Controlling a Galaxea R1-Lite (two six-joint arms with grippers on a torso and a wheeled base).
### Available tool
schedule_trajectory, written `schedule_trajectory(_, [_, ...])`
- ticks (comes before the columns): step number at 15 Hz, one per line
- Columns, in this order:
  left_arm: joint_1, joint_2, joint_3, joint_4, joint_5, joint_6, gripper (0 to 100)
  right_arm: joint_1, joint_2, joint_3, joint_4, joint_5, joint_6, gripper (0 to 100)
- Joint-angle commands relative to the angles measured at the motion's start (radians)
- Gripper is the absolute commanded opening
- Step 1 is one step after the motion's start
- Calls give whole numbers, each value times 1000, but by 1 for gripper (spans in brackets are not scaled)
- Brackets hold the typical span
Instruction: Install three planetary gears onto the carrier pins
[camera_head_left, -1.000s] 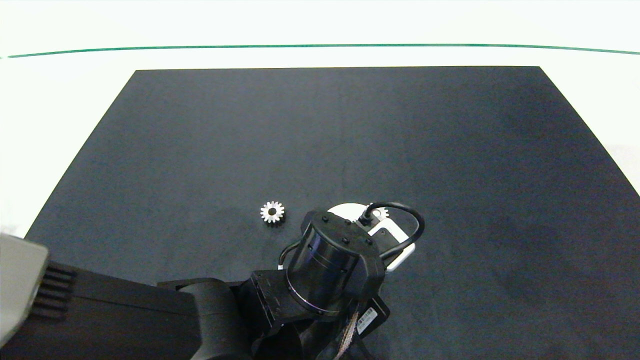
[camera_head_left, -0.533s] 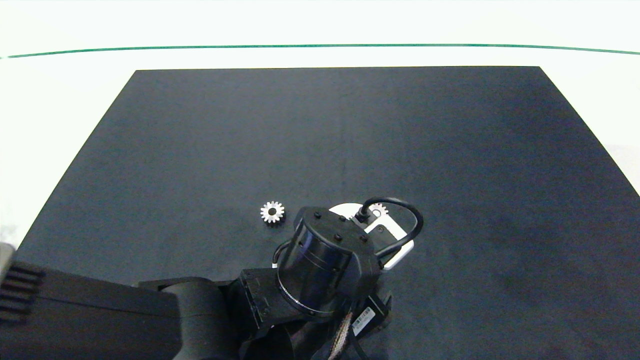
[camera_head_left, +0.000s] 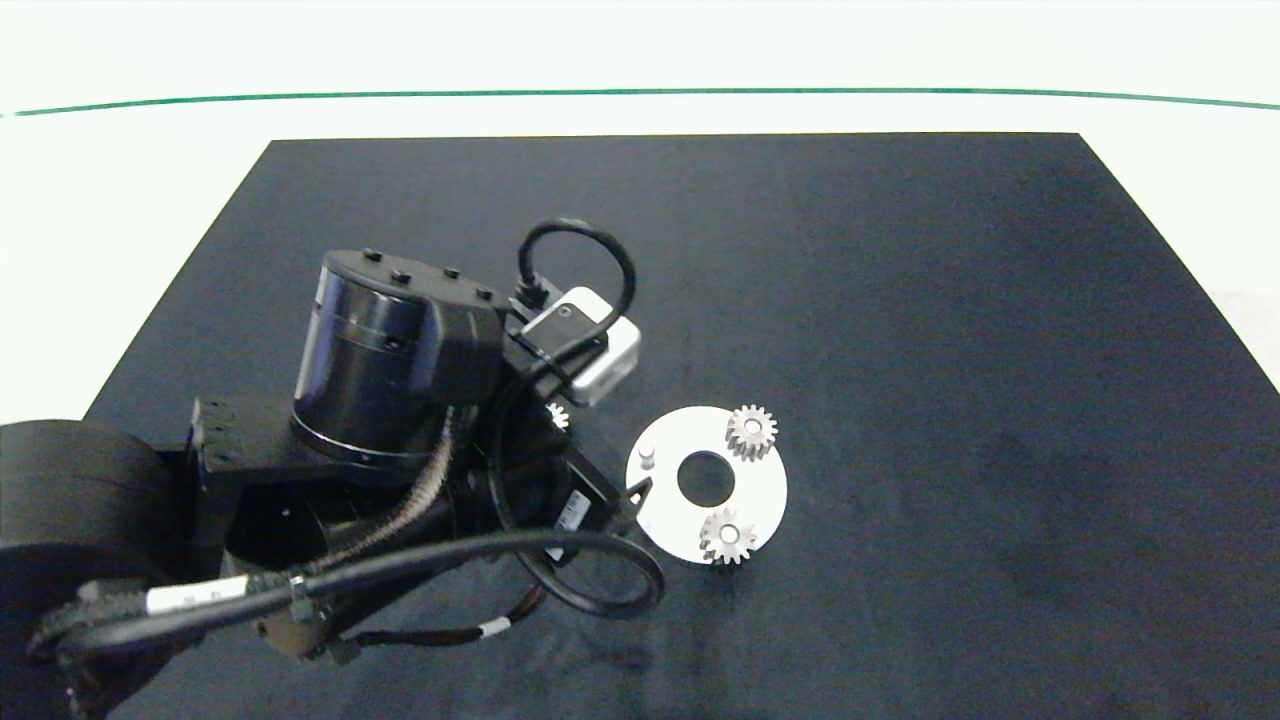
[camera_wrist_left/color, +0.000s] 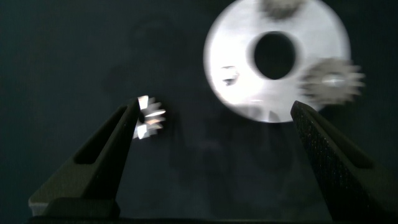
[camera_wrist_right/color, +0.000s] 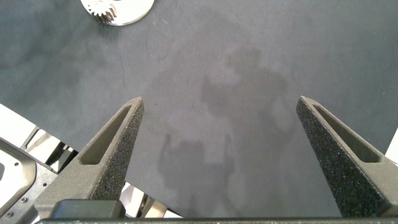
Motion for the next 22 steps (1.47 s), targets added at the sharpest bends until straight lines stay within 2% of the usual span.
schedule_trajectory(1, [138,-11,20,2,-31,2,100,0,-1,0,3,-1,-2,100])
schedule_trajectory(2, [161,7,17,-3,-50,-1,100,0,-1,0,3,-1,-2,100])
schedule_trajectory(4, [211,47,3,-12,-57,-1,100,0,-3,0,3,-1,-2,100])
schedule_trajectory(7, [247,70,-3,-20,-82,-2,100,0,-3,0,3,-1,-2,100])
schedule_trajectory(11, [250,104,-3,-69,-83,-5,100,5,-1,0,3,-1,-2,100])
schedule_trajectory(14, [213,125,1,-75,-83,-9,100,5,-1,0,3,-1,-2,100])
schedule_trajectory(19, [216,162,1,-97,-83,-10,100,5,-3,0,3,-1,-2,100])
schedule_trajectory(22, [219,168,6,-98,-85,-10,94,5,-3,0,3,-1,-2,100])
